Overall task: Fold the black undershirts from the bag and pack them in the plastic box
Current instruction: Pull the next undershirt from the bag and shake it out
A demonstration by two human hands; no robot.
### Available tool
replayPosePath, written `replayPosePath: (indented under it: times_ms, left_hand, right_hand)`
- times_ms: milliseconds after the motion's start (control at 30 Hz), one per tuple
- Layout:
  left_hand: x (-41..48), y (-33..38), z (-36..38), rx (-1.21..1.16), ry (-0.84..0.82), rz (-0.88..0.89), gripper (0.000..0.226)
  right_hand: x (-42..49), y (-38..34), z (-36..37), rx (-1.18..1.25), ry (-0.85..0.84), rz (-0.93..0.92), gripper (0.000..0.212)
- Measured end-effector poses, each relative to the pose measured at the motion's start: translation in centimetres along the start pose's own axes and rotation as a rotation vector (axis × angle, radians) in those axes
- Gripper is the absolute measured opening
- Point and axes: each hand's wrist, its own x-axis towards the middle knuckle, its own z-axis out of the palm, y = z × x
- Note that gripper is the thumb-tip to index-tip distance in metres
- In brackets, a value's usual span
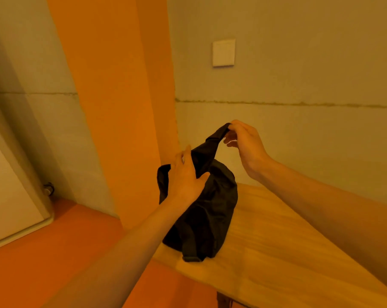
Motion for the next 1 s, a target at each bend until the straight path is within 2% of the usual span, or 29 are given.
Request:
replayPosePath:
  times_ms: [33, 67, 133, 167, 333, 467, 533, 567, 633, 667, 700, 767, 800, 900, 1000]
  left_hand:
    - [0.7, 0.6, 0.3, -0.062, -0.01, -0.044, 0.084]
    - [1.2, 1.2, 0.5, -0.126, -0.008, -0.08, 0.071]
    - [1.8, 2.1, 0.7, -0.197, 0.004, -0.072, 0.022]
    - [1.8, 2.6, 0.6, -0.212, -0.006, -0.038, 0.008]
    - [0.9, 5.2, -0.8, -0.314, -0.167, 0.147, 0.015]
    - [-0.2, 8.3, -1.5, -0.409, -0.413, 0.24, 0.014]
    - [-0.8, 10.9, -1.3, -0.531, -0.557, 0.245, 0.03]
    - [-0.9, 12.2, -1.0, -0.603, -0.542, 0.248, 0.036]
    - [0.0, 14.7, 0.4, -0.672, -0.315, 0.247, 0.029]
    - [0.6, 15.8, 1.2, -0.63, -0.195, 0.26, 0.026]
    - [1.1, 17.0, 1.9, -0.566, -0.156, 0.288, 0.037]
    - [1.8, 19.2, 4.0, -0.455, -0.342, 0.336, 0.069]
    - [1.8, 20.3, 5.1, -0.408, -0.456, 0.343, 0.072]
    - [0.6, 23.2, 8.1, -0.366, -0.684, 0.339, 0.049]
    - [-1.8, 25.6, 10.3, -0.563, -0.881, 0.317, 0.051]
  right_hand:
    - [0.1, -0.7, -0.9, 0.033, 0.017, 0.006, 0.026]
    - [0.1, -1.3, -1.7, 0.07, 0.034, 0.012, 0.025]
    - [0.3, -2.3, -3.7, 0.149, 0.074, 0.018, 0.024]
    - [0.3, -2.8, -4.7, 0.185, 0.103, 0.023, 0.024]
    - [0.9, -5.3, -10.9, 0.293, 0.263, 0.035, 0.018]
    - [0.9, -8.3, -15.5, 0.518, 0.255, 0.023, 0.016]
    - [0.5, -10.1, -17.8, 0.603, 0.231, 0.026, 0.02]
    - [0.2, -10.9, -18.9, 0.629, 0.216, 0.036, 0.026]
    - [-0.3, -12.5, -21.2, 0.626, 0.212, 0.041, 0.037]
    - [-0.5, -13.1, -22.2, 0.607, 0.216, 0.045, 0.038]
    - [-0.7, -13.5, -23.1, 0.586, 0.22, 0.055, 0.037]
    - [-1.7, -13.8, -24.8, 0.518, 0.213, 0.077, 0.037]
    - [-2.2, -13.9, -25.6, 0.454, 0.209, 0.076, 0.036]
    - [-3.9, -13.9, -28.1, 0.23, 0.2, 0.022, 0.023]
    - [-5.4, -13.6, -30.4, 0.033, 0.162, 0.02, 0.024]
